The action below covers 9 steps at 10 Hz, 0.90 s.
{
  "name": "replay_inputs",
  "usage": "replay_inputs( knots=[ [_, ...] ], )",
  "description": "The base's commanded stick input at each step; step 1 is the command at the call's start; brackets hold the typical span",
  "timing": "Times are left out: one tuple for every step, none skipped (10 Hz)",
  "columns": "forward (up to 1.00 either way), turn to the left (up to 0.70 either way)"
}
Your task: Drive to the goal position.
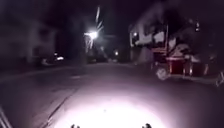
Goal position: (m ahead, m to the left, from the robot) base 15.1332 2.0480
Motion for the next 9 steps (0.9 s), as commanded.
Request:
replay_inputs(
  knots=[
    [0.85,0.0],
    [0.85,0.0],
    [0.85,0.0],
    [0.85,0.0],
    [0.85,0.0],
    [0.85,0.0],
    [0.85,0.0],
    [0.85,0.0],
    [0.85,0.0]
  ],
)
